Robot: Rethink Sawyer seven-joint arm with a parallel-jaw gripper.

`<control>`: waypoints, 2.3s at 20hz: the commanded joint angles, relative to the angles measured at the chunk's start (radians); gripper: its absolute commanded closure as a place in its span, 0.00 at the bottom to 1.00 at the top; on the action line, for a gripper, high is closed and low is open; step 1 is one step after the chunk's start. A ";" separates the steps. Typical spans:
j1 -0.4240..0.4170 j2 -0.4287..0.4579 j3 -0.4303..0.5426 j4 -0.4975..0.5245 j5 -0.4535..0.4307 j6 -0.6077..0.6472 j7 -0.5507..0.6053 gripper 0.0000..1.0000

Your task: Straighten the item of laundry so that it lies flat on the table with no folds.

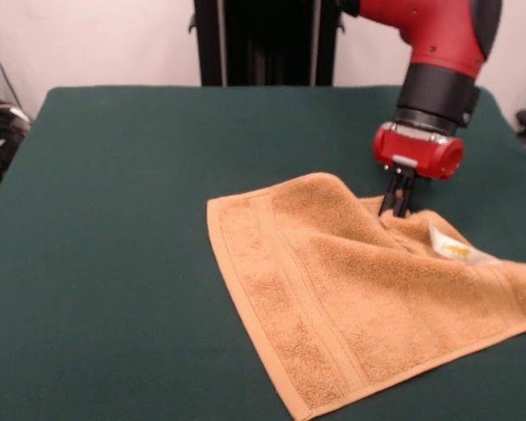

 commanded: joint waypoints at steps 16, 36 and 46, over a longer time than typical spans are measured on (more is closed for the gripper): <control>0.052 0.162 0.175 0.096 0.230 0.290 0.134 1.00; -0.001 0.161 0.213 0.137 0.151 0.218 0.147 0.00; 0.019 0.170 0.213 0.132 0.229 0.175 0.217 0.00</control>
